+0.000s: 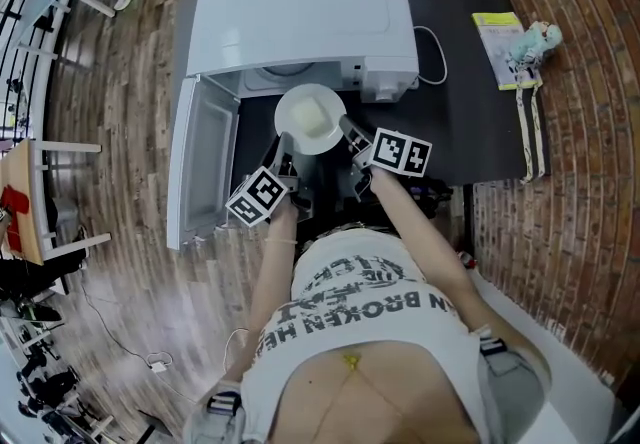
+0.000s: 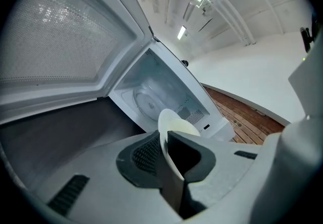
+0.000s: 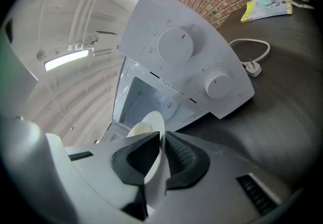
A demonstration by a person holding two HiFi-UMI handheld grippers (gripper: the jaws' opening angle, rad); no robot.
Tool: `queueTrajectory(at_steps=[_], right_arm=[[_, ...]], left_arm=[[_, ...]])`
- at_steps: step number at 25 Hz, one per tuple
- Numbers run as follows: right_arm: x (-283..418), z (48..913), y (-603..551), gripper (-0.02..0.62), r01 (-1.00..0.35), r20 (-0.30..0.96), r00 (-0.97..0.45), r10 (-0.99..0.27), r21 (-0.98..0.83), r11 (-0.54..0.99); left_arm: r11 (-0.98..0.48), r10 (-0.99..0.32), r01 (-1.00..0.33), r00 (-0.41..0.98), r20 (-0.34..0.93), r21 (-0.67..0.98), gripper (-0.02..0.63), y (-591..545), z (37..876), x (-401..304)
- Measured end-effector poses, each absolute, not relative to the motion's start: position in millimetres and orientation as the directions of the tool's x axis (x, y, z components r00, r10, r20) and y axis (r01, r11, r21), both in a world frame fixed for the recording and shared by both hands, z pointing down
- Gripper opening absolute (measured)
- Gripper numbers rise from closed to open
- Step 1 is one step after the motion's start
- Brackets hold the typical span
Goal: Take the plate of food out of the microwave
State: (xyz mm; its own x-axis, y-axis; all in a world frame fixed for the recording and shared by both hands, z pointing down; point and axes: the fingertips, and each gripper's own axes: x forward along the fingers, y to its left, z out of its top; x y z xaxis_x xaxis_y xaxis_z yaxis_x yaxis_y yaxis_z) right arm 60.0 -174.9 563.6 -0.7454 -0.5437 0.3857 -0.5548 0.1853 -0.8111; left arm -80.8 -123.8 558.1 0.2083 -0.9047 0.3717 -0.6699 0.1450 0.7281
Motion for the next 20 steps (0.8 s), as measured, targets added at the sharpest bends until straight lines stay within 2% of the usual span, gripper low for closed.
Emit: queueTrajectory(at_steps=[9,20], right_arm=[[68.4,568.8,-154.3,0.032,-0.526,0.378,-0.782,-0.496,-0.826,0.201],[74.7,563.5,-152.2,0.031,-0.529,0.367,-0.767,-0.526,-0.826,0.196]], left_arm=[[0.187,-0.912,-0.661,0.158,0.379,0.726,0.052,-97.2,562.1,-68.9],[0.166,-0.916,-0.639,0.182,0.357,0.751,0.052,-93.4,561.9,-62.1]])
